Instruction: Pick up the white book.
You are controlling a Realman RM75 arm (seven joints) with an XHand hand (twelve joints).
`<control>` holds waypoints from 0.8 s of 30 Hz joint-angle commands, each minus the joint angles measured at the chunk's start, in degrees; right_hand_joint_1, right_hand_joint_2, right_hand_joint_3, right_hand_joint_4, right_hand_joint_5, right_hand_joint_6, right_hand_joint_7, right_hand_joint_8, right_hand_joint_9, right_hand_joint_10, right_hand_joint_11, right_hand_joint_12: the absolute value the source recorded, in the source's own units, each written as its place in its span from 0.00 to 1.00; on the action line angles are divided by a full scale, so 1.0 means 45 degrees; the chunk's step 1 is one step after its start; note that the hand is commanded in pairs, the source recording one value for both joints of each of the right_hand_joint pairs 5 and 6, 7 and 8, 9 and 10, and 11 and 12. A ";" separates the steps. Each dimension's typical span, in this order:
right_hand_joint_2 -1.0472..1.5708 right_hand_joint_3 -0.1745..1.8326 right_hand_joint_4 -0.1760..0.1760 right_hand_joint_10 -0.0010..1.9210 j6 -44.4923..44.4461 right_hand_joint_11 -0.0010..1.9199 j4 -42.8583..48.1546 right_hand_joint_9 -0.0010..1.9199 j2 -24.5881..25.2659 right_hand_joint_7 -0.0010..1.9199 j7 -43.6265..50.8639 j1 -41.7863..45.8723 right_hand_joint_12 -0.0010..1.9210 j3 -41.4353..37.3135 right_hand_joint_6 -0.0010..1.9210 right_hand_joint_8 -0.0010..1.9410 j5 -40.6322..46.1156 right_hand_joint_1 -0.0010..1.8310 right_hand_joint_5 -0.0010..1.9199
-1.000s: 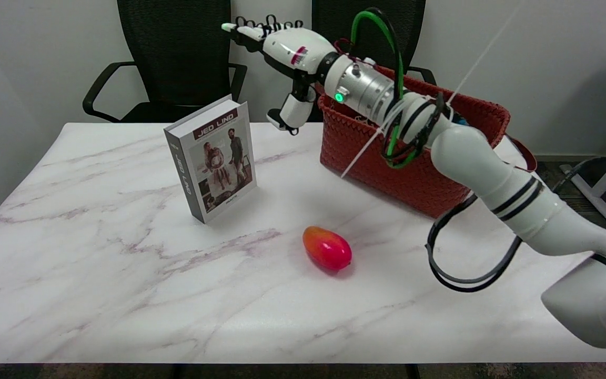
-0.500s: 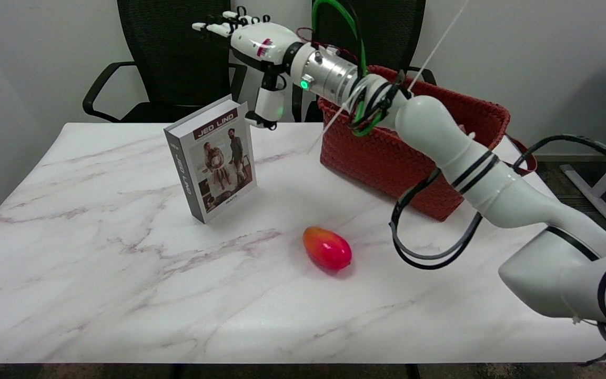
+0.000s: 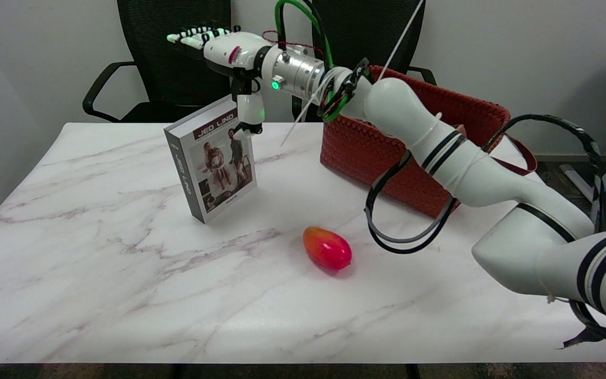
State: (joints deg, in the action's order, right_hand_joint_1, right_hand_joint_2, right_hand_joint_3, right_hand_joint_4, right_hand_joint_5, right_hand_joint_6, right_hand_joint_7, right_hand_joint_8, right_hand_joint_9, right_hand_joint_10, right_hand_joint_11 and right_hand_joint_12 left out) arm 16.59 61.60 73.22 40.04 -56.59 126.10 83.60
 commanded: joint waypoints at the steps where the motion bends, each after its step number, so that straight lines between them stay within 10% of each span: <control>1: 0.33 0.61 0.50 0.00 0.1085 0.00 -0.2214 0.00 0.1055 0.00 0.0509 -0.1381 0.00 0.0801 0.00 0.00 0.0246 0.74 0.00; 24: 0.50 0.74 0.50 0.06 0.4422 0.00 -0.4175 0.06 0.1279 0.02 0.0487 -0.3401 0.00 0.0993 0.03 0.02 -0.0055 0.77 0.03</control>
State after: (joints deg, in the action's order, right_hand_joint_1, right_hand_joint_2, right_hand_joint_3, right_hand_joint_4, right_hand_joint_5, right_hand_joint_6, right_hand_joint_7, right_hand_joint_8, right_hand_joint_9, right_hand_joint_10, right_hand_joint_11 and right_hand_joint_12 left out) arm 24.78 48.95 77.89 42.62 -63.93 129.13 84.50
